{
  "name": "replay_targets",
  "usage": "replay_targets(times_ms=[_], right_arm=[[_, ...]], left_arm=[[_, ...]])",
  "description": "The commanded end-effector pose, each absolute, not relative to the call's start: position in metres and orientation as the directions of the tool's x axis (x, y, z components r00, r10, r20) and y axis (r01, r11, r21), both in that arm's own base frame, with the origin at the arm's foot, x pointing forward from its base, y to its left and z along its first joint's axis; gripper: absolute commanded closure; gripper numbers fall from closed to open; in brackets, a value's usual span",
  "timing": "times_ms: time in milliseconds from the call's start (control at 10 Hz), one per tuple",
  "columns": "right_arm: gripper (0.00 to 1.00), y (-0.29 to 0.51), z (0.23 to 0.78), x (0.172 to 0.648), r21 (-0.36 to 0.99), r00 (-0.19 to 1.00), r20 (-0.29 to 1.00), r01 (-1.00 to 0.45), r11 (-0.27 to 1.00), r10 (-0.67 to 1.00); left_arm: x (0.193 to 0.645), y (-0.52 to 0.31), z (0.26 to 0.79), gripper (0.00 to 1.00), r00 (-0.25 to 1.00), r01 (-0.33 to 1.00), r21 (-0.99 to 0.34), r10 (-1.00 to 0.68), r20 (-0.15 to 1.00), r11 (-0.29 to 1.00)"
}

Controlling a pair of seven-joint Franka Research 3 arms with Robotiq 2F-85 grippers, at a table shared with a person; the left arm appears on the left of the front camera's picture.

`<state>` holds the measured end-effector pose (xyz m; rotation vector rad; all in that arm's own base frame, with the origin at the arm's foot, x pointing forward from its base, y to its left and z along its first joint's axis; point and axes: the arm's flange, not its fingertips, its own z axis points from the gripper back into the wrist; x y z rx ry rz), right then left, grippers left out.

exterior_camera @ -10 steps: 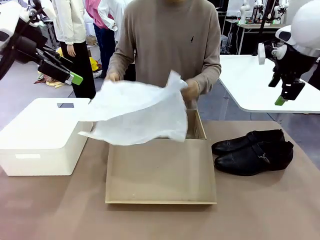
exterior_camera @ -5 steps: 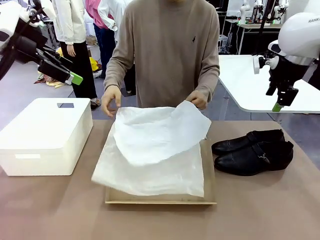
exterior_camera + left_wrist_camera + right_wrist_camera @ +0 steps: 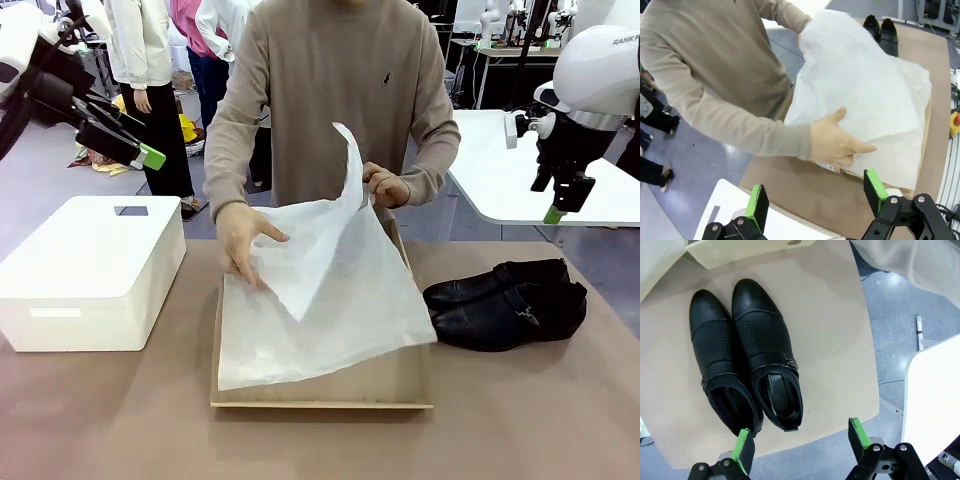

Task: Pack the shoes into the box.
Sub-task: Place one shoe of the Shoes into the Shoes Box.

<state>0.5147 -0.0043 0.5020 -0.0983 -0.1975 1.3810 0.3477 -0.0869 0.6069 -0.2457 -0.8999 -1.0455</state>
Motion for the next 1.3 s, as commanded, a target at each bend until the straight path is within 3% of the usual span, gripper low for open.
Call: replay_targets(times_ms=[0, 700, 1200], right_arm=[[0.00, -0.006, 0.503, 0.513, -0.195, 0.174, 0.088, -0.963, 0.188, 0.981], [0.00, -0.023, 0.449, 0.540, -0.156, 0.148, 0.076, -0.975, 0.159, 0.986], [0.00, -0.034, 0.406, 0.559, -0.133, 0.060, 0.083, -0.989, 0.071, 0.995]], left_arm=[[0.349, -0.086, 0.606, 0.00, 0.182, 0.838, 0.223, -0.640, 0.746, 0.498], [0.349, -0.086, 0.606, 0.00, 0.182, 0.838, 0.223, -0.640, 0.746, 0.498], [0.349, -0.086, 0.606, 0.00, 0.182, 0.838, 0.223, -0.640, 0.746, 0.498]])
